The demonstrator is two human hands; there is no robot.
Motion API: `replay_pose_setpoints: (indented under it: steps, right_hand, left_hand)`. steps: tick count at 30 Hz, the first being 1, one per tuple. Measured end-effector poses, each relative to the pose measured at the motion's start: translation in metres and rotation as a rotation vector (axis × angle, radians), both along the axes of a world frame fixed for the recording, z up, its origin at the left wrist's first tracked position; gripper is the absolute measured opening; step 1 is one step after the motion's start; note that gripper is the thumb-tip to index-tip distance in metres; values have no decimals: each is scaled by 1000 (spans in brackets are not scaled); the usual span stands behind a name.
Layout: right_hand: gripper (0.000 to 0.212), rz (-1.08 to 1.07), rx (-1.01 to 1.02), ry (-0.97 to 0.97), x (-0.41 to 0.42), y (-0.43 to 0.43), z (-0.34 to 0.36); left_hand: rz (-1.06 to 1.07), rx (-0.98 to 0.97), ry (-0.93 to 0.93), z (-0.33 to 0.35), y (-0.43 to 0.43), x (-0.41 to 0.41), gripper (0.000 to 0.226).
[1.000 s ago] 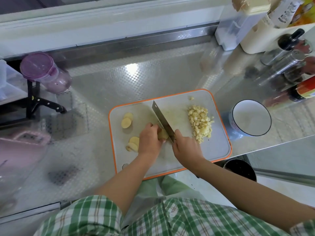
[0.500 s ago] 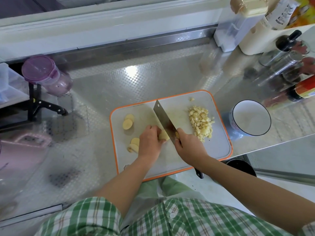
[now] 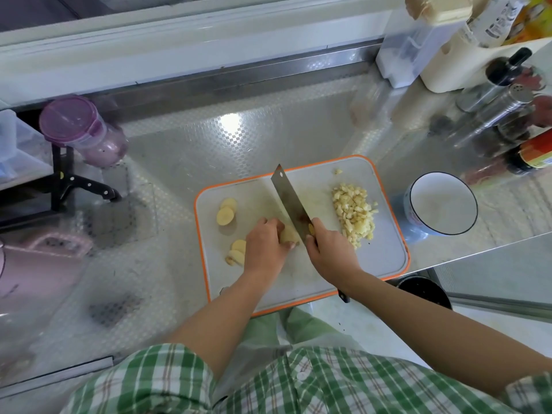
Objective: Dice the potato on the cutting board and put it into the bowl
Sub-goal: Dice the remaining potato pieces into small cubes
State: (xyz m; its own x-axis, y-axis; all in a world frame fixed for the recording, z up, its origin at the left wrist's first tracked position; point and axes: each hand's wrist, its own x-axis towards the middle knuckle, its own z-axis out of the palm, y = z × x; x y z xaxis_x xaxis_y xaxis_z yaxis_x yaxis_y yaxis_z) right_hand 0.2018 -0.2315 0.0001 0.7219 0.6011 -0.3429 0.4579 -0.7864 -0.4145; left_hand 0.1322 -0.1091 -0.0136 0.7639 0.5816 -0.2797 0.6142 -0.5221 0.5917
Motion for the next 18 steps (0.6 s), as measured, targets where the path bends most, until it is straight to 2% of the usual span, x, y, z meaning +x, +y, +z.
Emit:
replay_pose_setpoints:
  steps: [3, 8, 18]
  right_hand:
    - [8, 30, 31, 15, 2, -3, 8]
    - [10, 105, -37, 12, -1, -6, 14]
    - [8, 105, -80, -4, -7, 1, 3]
  left_hand:
    - [44, 8, -5, 0, 0, -3, 29]
    - [68, -13, -24, 0, 1, -2, 14]
    - [89, -72, -3, 1, 2, 2, 15]
